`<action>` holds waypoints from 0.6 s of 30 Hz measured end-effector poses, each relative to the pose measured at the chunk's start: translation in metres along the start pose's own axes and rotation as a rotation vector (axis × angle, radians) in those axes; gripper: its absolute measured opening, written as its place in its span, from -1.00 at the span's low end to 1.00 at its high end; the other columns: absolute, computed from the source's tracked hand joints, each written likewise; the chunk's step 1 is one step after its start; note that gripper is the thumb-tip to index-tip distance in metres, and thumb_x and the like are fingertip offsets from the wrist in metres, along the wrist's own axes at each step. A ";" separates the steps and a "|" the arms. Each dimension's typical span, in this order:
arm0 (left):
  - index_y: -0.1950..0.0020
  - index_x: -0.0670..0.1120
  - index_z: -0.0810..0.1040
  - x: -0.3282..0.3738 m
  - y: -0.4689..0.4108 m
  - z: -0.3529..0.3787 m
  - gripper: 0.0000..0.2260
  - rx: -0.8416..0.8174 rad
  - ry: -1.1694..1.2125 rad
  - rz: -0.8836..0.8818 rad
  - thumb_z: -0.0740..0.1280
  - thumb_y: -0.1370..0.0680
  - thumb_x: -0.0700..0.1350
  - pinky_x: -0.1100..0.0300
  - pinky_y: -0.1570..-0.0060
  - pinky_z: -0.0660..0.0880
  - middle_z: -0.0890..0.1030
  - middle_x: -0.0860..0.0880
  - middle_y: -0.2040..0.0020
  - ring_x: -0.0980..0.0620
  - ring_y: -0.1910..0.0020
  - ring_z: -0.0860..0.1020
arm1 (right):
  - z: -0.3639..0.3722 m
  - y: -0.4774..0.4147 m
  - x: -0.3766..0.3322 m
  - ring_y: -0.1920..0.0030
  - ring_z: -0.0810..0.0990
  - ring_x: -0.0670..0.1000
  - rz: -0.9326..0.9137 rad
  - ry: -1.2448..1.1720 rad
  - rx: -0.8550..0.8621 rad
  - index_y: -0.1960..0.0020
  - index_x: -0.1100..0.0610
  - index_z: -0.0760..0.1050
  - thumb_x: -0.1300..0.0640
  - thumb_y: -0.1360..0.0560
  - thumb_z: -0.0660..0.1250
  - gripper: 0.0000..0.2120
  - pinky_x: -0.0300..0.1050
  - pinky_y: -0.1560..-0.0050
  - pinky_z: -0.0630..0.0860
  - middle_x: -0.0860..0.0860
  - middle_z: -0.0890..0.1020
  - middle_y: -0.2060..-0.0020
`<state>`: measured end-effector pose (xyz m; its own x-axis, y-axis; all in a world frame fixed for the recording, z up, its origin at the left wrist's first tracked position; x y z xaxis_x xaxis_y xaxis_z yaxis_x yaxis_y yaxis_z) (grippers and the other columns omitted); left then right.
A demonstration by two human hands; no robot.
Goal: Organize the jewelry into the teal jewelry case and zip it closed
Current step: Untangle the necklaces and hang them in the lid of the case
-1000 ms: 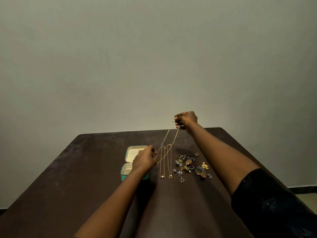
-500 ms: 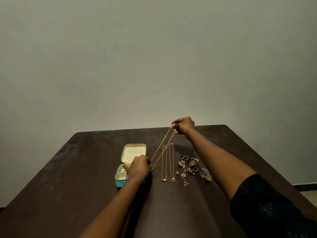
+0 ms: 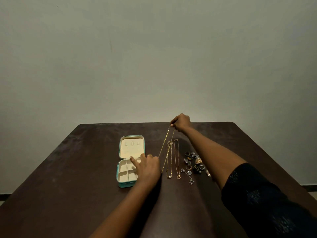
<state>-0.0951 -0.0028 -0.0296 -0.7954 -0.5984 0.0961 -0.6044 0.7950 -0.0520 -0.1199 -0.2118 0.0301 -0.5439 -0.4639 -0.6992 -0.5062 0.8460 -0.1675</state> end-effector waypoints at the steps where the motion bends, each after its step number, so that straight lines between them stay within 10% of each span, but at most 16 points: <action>1: -0.21 -0.07 0.49 0.001 0.002 0.000 -0.77 0.005 -0.036 0.030 0.22 -0.57 -0.12 -0.35 -0.34 0.02 0.48 -0.06 -0.22 -0.12 -0.31 0.30 | 0.004 -0.001 -0.001 0.18 0.62 0.01 -0.020 0.038 -0.016 0.01 0.24 0.66 0.32 -0.44 0.41 -0.85 -0.25 0.21 0.46 0.17 0.69 0.06; 18: -0.16 -0.12 0.54 0.008 -0.007 -0.009 -0.76 -0.040 -0.202 0.299 0.14 -0.59 -0.20 -0.10 -0.22 0.19 0.55 -0.07 -0.16 -0.08 -0.23 0.37 | 0.068 -0.020 0.012 -0.11 0.60 0.22 -0.089 0.368 -0.190 -0.13 0.28 0.57 0.23 -0.48 0.33 -0.75 0.02 -0.10 0.54 0.25 0.62 -0.09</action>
<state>-0.0967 -0.0127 -0.0197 -0.9322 -0.3428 -0.1163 -0.3441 0.9389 -0.0089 -0.0706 -0.2157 -0.0222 -0.6778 -0.6248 -0.3874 -0.6575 0.7510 -0.0610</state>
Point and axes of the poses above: each hand's wrist, its own y-axis away from the middle knuckle, its own z-axis out of the palm, x = y × z, the point moved 2 cm from there along -y, towards the middle knuckle
